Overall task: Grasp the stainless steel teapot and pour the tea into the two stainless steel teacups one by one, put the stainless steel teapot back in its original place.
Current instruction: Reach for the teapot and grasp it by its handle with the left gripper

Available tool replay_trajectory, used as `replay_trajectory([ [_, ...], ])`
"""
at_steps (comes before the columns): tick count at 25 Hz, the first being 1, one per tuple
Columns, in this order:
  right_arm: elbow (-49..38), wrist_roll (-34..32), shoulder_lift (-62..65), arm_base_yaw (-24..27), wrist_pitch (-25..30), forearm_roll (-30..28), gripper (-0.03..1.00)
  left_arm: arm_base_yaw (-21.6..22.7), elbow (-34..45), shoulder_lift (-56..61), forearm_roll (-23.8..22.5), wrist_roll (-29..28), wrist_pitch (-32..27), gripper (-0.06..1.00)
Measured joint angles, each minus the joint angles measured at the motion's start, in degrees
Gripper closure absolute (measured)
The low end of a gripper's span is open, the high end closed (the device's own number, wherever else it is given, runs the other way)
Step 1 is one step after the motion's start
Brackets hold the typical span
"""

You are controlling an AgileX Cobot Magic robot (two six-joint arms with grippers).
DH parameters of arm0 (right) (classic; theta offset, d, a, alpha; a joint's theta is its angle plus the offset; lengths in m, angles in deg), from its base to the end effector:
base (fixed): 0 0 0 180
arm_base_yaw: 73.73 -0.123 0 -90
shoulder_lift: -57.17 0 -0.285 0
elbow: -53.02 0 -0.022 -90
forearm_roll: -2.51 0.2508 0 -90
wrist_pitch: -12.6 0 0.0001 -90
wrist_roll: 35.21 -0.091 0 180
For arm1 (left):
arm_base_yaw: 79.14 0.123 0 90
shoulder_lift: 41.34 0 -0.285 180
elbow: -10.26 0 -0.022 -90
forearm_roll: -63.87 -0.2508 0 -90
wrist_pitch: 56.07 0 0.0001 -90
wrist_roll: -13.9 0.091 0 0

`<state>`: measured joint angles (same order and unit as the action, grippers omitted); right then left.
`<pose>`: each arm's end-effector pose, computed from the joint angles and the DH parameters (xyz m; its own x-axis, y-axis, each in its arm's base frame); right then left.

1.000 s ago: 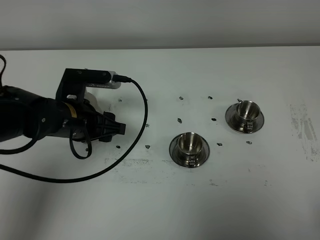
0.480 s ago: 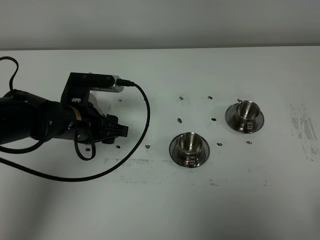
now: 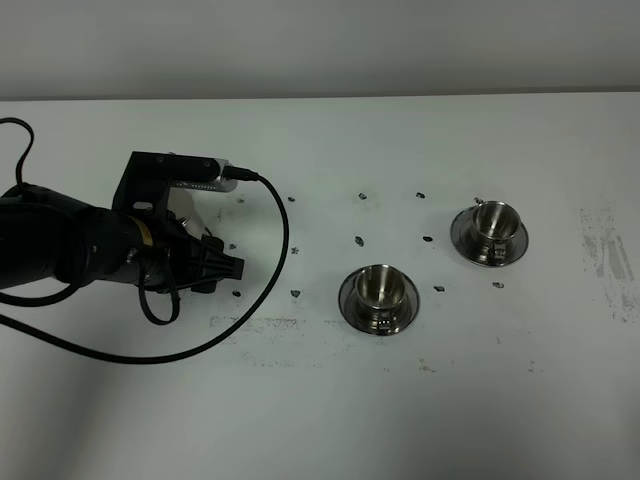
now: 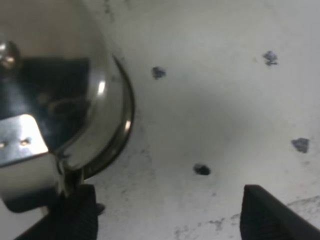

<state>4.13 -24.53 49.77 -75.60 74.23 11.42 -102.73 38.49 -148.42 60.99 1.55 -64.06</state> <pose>-0.0068 0.0122 0.2753 -0.4435 -0.1253 -0.8875 -0.2039 0.9783 -0.0363 0.3027 -0.1315 0.1596 -0.7900 0.1649 -0.5905 0.2697 0.9584 -0.0931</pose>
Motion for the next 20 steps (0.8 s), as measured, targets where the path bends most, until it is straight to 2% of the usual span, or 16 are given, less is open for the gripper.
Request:
replay_trajectory([
  [9, 0.0, 0.0, 0.0, 0.0, 0.0, 0.0, 0.59, 0.95, 0.08, 0.0, -0.84, 2.33, -1.64, 0.35],
  [20, 0.0, 0.0, 0.0, 0.0, 0.0, 0.0, 0.59, 4.23, 0.08, 0.0, -4.87, 3.02, -4.43, 0.35],
])
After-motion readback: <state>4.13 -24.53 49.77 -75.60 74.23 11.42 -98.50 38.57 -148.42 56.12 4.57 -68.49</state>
